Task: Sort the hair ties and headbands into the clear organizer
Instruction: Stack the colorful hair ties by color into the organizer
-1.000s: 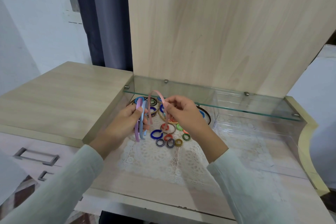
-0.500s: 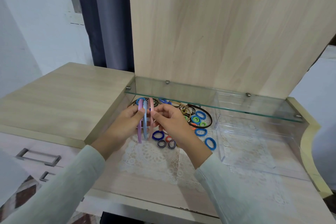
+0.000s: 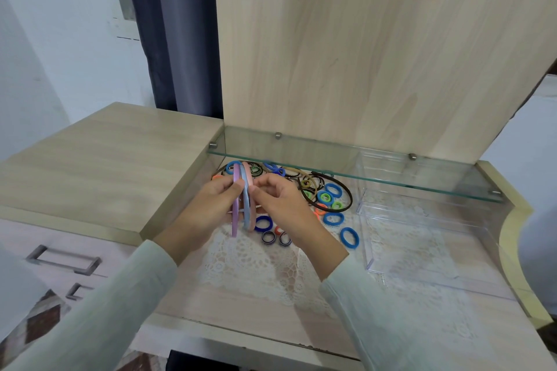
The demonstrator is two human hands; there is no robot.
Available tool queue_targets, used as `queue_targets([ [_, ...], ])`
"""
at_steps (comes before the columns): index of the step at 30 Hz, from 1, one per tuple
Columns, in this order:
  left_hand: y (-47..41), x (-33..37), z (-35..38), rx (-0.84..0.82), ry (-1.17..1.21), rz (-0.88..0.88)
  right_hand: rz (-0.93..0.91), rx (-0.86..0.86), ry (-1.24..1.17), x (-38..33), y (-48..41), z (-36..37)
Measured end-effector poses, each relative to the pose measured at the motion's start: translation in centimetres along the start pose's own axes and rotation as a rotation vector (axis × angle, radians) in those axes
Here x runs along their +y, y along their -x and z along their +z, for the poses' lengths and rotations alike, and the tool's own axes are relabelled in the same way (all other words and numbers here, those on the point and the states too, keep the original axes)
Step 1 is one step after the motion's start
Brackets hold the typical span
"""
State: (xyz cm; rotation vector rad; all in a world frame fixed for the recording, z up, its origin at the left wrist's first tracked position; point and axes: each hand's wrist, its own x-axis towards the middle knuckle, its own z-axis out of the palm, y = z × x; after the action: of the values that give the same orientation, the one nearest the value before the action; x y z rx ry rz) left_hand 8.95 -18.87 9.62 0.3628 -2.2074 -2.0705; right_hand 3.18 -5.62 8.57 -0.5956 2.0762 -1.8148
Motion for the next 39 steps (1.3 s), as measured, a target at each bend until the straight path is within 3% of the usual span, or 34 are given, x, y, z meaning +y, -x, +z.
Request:
queue_targets([
  [18, -1.1, 0.0, 0.4, -0.115, 0.212, -0.09, 0.101, -0.148, -0.225, -0.9, 0.1, -0.5],
  [30, -2.6, 0.0, 0.6, -0.14, 0.239, -0.153, 0.127, -0.147, -0.286, -1.7, 0.3, -1.3],
  [39, -3.7, -3.0, 1.0, 0.122, 0.053, -0.039, 0.18, -0.167, -0.35, -2.0, 0.6, -2.0],
])
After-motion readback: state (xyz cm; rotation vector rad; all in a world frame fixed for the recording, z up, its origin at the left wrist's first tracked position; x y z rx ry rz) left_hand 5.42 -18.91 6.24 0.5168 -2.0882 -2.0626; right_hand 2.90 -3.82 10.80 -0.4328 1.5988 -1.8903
